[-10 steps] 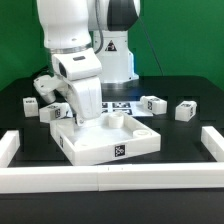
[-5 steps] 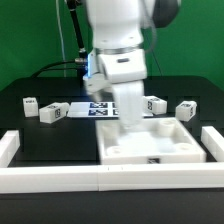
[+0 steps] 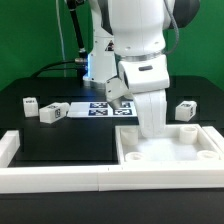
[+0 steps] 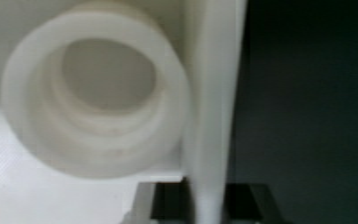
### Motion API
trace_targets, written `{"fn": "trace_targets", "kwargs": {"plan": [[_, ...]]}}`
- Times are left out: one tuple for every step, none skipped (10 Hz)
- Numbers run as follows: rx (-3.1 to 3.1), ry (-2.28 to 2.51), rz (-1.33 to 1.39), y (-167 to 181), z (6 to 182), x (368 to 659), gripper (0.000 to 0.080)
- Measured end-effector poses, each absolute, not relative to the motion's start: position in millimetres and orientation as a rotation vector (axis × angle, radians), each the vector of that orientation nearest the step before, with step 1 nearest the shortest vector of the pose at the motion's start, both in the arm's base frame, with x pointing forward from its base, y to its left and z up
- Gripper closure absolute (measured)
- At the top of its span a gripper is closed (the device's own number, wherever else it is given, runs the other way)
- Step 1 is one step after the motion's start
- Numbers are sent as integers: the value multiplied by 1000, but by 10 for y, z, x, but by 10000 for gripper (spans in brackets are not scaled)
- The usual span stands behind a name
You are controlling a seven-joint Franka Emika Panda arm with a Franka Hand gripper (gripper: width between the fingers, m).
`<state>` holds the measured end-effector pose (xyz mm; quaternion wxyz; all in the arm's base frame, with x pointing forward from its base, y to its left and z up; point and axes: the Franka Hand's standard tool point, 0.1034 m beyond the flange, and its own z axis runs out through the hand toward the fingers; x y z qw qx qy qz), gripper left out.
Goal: Assemble square table
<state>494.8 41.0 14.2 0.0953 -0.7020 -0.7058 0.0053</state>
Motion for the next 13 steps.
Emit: {"fn": "trace_targets", "kwargs": {"plan": [[-2079,-2079,32,410,142,4947,735],[-2081,-2079,30,406,145,4943,735],[-2081,-2078,31,403,137,4936,734],[-2081,-2077,32,400,133,4934,604],[-2081,-2076,32,398,133,4934,429],[-2082,-2076,33,395,131,4933,429],[-2082,-2075,33,393,131,4933,281],[-2083,-2074,33,390,130,4933,176],[-2083,-2074,33,388,130,4932,176],[-2084,-2073,33,385,129,4932,155],[-2084,-2073,33,384,129,4932,155],[-2084,-2073,33,383,128,4932,151],[-2084,-2073,33,382,128,4932,151]]}}
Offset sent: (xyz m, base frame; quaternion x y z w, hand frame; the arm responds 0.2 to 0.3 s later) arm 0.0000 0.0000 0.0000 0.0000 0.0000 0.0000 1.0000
